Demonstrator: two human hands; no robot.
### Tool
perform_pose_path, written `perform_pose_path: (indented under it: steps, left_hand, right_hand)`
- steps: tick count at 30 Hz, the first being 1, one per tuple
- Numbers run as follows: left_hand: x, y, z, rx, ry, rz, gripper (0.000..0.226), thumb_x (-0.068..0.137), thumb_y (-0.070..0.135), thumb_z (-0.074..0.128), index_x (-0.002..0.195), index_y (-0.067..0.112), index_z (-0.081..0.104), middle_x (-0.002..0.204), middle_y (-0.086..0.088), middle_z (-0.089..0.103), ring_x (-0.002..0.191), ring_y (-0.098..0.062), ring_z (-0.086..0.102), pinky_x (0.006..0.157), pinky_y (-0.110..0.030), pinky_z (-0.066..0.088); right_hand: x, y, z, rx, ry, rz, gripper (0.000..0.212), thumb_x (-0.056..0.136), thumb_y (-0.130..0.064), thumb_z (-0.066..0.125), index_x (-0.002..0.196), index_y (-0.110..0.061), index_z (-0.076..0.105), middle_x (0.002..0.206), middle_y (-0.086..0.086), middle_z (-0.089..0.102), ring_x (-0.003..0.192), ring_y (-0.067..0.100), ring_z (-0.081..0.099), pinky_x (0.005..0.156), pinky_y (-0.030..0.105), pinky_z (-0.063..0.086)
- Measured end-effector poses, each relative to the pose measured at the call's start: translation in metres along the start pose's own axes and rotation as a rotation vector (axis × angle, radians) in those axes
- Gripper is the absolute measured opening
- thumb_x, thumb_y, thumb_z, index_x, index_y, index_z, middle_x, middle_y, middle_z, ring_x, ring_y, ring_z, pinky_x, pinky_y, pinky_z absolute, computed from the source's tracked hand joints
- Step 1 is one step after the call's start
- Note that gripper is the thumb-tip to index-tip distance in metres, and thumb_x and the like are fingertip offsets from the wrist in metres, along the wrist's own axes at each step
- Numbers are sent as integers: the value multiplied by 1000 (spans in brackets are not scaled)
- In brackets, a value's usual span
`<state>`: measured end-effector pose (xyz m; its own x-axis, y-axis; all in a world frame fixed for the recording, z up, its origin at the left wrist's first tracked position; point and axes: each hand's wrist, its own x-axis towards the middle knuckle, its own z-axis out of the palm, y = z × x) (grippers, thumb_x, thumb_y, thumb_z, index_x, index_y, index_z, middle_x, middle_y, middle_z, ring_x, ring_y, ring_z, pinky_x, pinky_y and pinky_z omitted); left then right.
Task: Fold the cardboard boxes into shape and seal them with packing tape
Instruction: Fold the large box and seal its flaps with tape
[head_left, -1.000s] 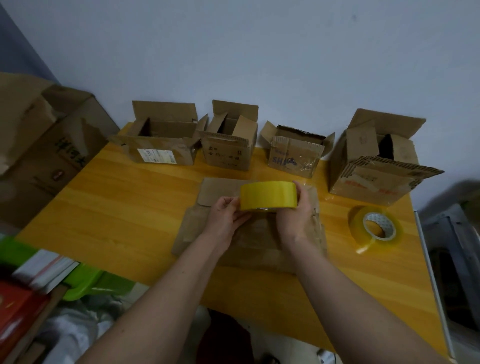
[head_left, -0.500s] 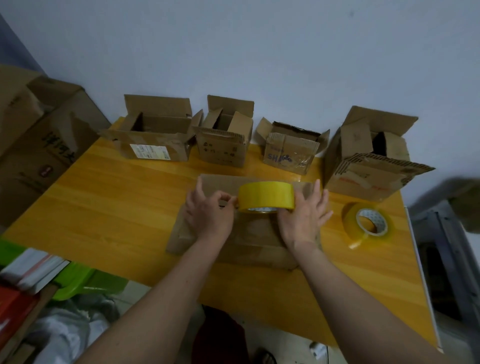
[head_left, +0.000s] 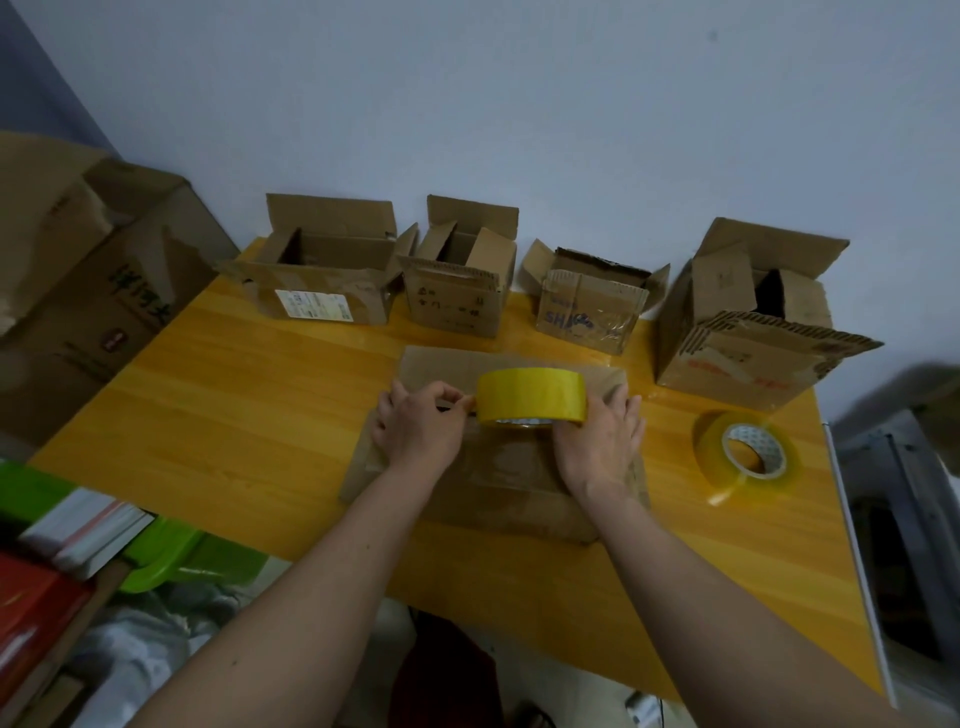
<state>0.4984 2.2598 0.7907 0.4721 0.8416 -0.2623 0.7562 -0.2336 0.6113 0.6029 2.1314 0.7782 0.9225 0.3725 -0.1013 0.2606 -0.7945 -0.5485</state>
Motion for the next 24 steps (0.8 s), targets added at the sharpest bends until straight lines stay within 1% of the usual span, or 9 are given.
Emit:
perform_pose_path:
  steps: [5,7,9,12,14,17,20,22,24]
  left_hand:
    - [6,-8,-1,-7,41,-19,9,92,45,55,90,37,57,156,-7,24,142,-32,17,113,-52,18]
    - [10,-12,-2,-59,58,-29,10,92,43,57,92,33,60,153,-6,30,139,-31,22,111,-49,23]
    - [14,-15,-2,-145,60,-30,13,92,40,58,91,27,62,143,-6,42,132,-32,31,108,-47,30]
    - [18,-19,-7,-423,48,-45,18,95,33,57,82,19,57,105,-6,58,95,-25,53,78,-42,47]
    - [20,-24,-12,-551,57,-100,21,96,30,55,78,21,52,88,-2,54,73,-15,49,56,-31,39]
    - [26,-34,-13,-596,91,-192,22,97,27,54,77,20,50,81,2,52,69,-11,46,51,-28,32]
    - [31,-39,-13,-648,106,-251,22,98,27,53,77,19,50,80,-1,53,68,-14,47,53,-31,38]
    - [32,-40,-14,-712,97,-285,20,99,28,49,81,19,51,88,-5,56,74,-19,52,68,-41,48]
    - [34,-42,-14,-745,108,-316,20,101,28,45,86,18,51,94,-8,58,80,-23,56,77,-46,50]
  right_hand:
    - [3,-4,8,166,7,-169,44,88,-22,62,131,-14,52,150,11,36,144,29,19,118,41,16]
    - [1,-11,12,438,-69,-175,37,89,-11,61,125,-13,55,127,7,56,125,27,46,100,32,40]
    - [-1,-17,14,604,-90,-155,30,89,-3,57,118,-12,56,106,2,60,103,21,54,77,18,42]
    - [4,-27,13,671,29,-148,31,85,7,53,111,-9,52,87,-10,51,80,0,48,63,2,37]
    - [8,-31,12,676,96,-131,36,83,10,51,112,-10,50,87,-16,47,79,-9,47,62,-2,35]
    - [7,-32,15,664,118,-71,40,84,7,52,121,-10,51,104,-4,55,100,7,50,78,6,40]
    - [9,-33,23,631,66,-18,39,90,-3,54,128,-6,51,124,10,52,117,23,46,101,36,40]
    - [12,-37,24,618,17,-47,30,91,-10,55,121,-6,52,117,10,53,111,23,49,95,38,43]
    - [12,-40,25,617,-7,-131,19,90,-11,57,108,-14,50,99,-1,53,94,14,51,77,25,44]
